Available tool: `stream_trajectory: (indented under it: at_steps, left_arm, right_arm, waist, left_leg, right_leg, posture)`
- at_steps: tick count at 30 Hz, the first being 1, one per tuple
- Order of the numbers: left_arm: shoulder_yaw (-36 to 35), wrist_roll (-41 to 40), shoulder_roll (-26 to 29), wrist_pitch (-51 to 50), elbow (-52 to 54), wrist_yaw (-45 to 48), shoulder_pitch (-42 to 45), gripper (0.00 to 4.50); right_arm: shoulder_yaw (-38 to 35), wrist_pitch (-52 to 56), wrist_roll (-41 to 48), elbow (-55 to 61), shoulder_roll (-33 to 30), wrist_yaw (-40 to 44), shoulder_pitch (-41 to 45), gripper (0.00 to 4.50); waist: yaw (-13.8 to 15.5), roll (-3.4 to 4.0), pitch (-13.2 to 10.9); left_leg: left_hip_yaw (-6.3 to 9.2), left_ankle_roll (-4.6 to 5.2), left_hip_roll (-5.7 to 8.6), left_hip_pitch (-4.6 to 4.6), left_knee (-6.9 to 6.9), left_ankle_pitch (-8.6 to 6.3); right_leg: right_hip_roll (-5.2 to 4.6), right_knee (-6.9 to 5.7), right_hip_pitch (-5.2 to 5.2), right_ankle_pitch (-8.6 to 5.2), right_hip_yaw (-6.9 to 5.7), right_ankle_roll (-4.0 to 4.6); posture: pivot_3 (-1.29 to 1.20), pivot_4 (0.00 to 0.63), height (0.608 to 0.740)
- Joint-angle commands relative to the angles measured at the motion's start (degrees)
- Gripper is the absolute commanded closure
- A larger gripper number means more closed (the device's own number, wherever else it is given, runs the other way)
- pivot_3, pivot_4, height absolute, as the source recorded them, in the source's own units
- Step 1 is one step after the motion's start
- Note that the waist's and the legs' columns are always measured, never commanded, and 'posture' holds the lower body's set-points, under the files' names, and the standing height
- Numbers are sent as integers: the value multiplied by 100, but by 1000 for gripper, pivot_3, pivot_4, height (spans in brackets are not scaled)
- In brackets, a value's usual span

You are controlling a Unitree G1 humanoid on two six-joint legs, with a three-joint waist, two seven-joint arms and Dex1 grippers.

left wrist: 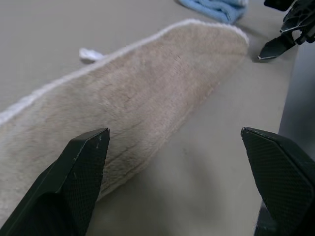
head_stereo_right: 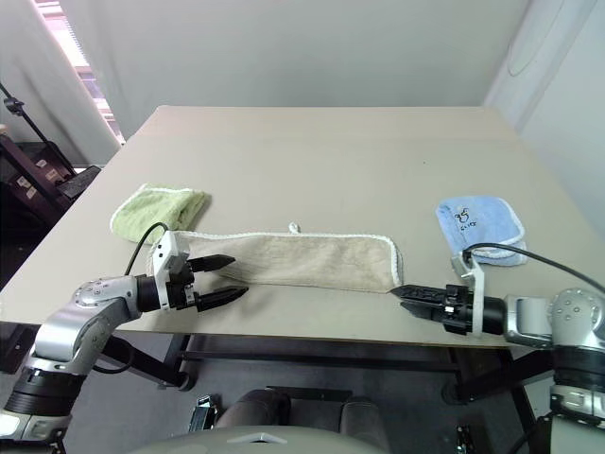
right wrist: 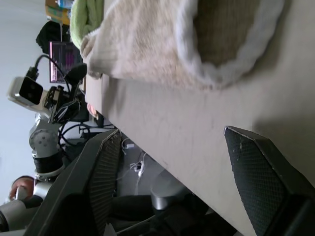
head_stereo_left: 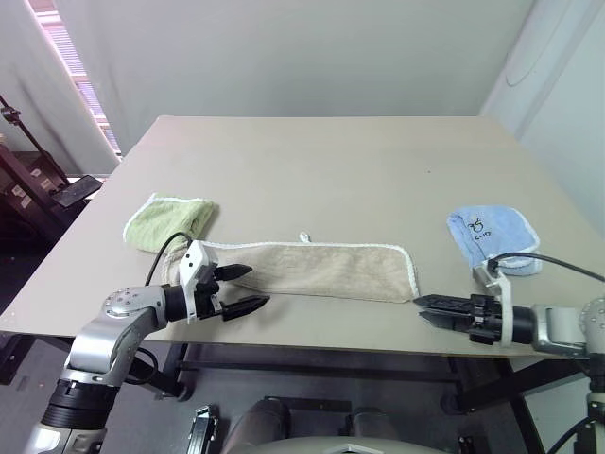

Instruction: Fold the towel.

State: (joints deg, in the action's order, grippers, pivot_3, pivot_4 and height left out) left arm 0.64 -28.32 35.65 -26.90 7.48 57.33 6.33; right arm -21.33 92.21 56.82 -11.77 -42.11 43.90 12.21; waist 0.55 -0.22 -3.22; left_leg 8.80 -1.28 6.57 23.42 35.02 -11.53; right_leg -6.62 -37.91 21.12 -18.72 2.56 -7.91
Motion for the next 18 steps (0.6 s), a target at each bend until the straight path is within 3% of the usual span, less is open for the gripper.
stream_trajectory:
  at_steps: [1, 8, 18]
  left_arm:
    - [32, 70, -46, 140, 12, 24, 182, 0]
    - [60, 98, -93, 56, 66, -17, 199, 0]
    - [40, 223, -64, 87, 104, -142, 76, 0]
  right_arm:
    - [-308, 29, 235, 55, 403, -594, 183, 1005]
    - [-1173, -66, -346, -488, 1273, -1851, 787, 1005]
    - [-1376, -62, -526, -557, 1452, -2199, 991, 1005]
  waist:
    - [-3, 0, 0]
    - [-46, -1, 1]
    - [-33, -1, 2]
  left_leg:
    - [0, 0, 0, 0, 0, 0]
    - [-18, 0, -22, -9, 1, 0]
    - [-57, -13, -37, -18, 9, -7]
  right_leg:
    - [0, 0, 0, 0, 0, 0]
    - [21, -1, 4, 20, 5, 7]
    - [15, 6, 2, 41, 9, 6]
  posture:
    - [0, 0, 740]
    - [0, 0, 740]
    - [0, 0, 740]
